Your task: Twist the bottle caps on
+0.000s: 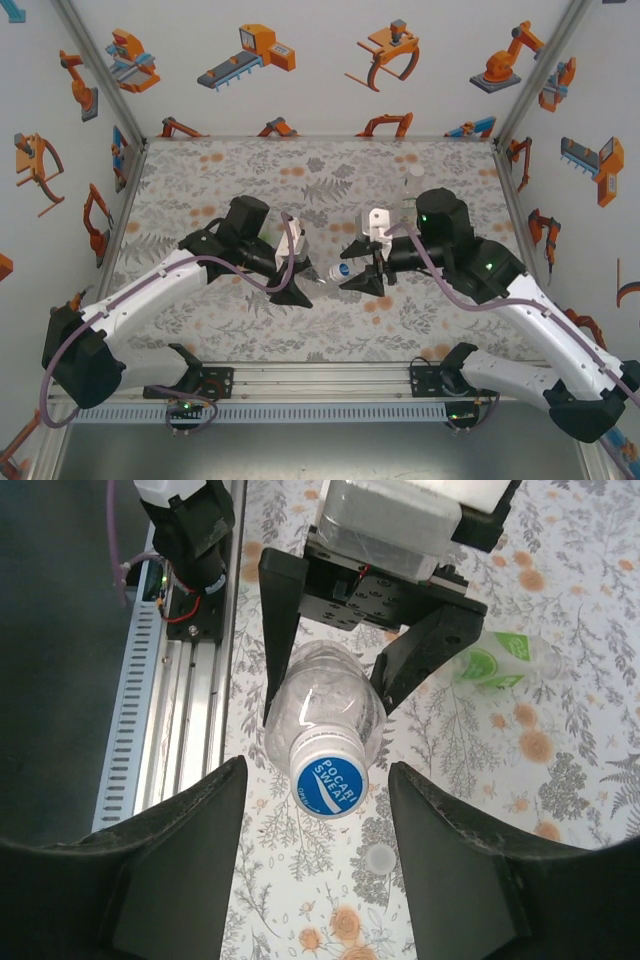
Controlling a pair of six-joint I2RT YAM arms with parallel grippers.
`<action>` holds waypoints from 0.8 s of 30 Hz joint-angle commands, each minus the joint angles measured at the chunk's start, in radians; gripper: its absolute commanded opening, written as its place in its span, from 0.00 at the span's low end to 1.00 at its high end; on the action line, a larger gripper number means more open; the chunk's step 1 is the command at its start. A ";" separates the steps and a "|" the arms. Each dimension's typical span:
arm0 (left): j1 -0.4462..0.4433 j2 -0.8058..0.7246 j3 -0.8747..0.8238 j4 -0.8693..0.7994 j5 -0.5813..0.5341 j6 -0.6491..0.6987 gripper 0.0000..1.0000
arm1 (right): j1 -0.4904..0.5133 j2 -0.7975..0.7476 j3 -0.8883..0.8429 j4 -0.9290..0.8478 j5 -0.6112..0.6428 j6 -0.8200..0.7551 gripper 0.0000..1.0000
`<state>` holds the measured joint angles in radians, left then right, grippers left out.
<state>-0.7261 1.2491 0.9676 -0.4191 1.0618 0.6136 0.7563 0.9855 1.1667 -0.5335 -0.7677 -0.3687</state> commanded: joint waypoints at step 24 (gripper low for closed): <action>-0.011 -0.033 0.024 -0.014 -0.003 0.036 0.00 | 0.006 0.001 -0.022 0.037 0.026 0.084 0.04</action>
<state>-0.7322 1.2457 0.9680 -0.4305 1.0679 0.6182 0.7563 0.9958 1.1469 -0.5270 -0.7612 -0.3271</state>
